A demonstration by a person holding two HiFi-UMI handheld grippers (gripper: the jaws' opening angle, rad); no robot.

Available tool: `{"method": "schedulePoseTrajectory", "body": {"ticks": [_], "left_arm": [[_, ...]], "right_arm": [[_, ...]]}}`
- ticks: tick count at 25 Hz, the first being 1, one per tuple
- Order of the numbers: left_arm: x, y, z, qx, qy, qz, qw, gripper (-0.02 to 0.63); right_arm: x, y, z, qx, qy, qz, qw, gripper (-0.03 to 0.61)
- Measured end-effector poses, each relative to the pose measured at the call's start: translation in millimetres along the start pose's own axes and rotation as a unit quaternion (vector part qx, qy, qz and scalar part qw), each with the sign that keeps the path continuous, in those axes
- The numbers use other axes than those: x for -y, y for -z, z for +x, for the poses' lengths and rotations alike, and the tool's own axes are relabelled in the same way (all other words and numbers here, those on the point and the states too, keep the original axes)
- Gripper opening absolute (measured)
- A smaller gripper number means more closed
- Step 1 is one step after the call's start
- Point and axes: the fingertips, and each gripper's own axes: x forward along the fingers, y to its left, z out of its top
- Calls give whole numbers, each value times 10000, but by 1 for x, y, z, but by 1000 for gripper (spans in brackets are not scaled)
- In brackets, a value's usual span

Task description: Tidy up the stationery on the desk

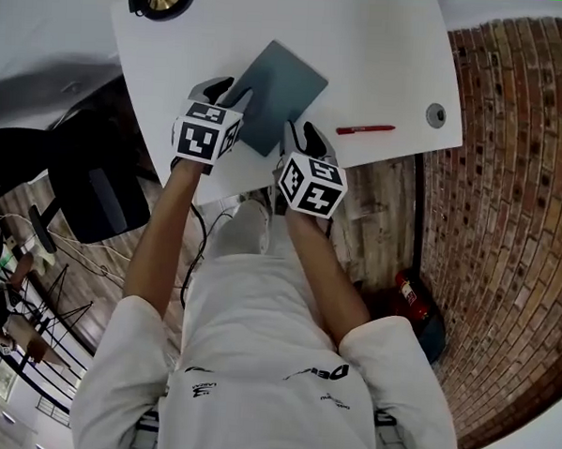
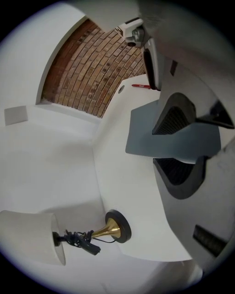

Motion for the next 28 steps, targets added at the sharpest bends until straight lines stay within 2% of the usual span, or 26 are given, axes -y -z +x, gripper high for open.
{"method": "schedulePoseTrajectory", "body": {"ticks": [5,13,20,24,28], "left_arm": [[-5,8,21,-306,127,-6,9995,158],[-10,11,41,-564,220,-151,9980,158],[-7,13,45,-792,418,-261,9956,155],[-7,12,46,-932,294,-104,9952,150],[-6,13,44,-905,296,-278,9951,149]], "right_arm": [[5,5,12,-170,94,27,9998,160],[9,8,27,-361,104,131,9992,165],[12,13,38,-589,116,-72,9982,130],[10,12,40,-618,108,-242,9977,130],[11,12,40,-649,160,-462,9967,130]]}}
